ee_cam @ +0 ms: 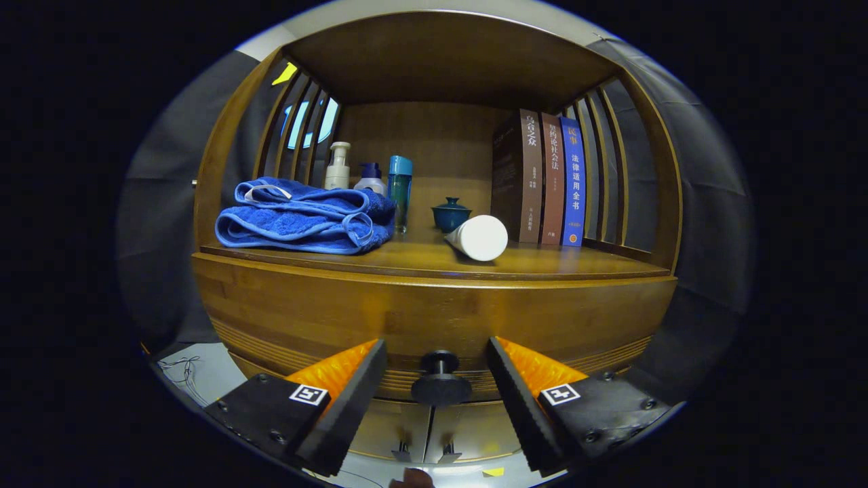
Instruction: Pull open the drawer, take out the items inside it, and place them on the countertop above the cabinet.
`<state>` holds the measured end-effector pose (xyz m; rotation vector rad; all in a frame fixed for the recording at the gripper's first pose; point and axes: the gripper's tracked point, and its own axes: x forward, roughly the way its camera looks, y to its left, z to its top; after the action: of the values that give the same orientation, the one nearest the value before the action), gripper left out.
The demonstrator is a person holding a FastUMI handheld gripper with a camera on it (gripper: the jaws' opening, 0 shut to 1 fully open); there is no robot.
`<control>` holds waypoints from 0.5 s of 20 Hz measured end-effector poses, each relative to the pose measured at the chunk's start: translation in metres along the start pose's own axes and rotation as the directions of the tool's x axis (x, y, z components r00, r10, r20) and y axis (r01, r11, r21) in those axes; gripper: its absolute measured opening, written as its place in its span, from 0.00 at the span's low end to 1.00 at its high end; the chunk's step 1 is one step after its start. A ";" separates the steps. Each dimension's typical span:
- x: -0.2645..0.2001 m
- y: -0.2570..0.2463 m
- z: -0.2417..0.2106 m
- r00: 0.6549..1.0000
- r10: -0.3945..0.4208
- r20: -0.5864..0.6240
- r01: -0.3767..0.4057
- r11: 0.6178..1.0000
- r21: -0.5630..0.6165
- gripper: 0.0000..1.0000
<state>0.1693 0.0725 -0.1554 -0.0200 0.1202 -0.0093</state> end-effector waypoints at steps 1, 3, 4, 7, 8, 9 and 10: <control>-0.001 0.002 0.000 1.000 0.011 0.002 -0.011 1.000 -0.002 0.98; -0.006 0.001 0.002 1.000 0.022 0.002 -0.022 1.000 -0.021 0.99; -0.012 0.000 0.008 0.999 0.028 0.016 -0.027 0.999 -0.028 0.99; -0.045 -0.004 0.035 0.997 0.027 0.074 -0.025 0.999 -0.031 0.99; -0.058 -0.009 0.048 0.995 0.020 0.096 -0.016 0.999 -0.042 0.99; -0.075 -0.010 0.061 0.993 0.025 0.115 -0.019 0.998 -0.056 0.98; -0.089 -0.013 0.077 0.990 0.024 0.139 -0.013 0.997 -0.076 0.99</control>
<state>0.0901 0.0623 -0.0684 -0.0946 -0.0200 0.0151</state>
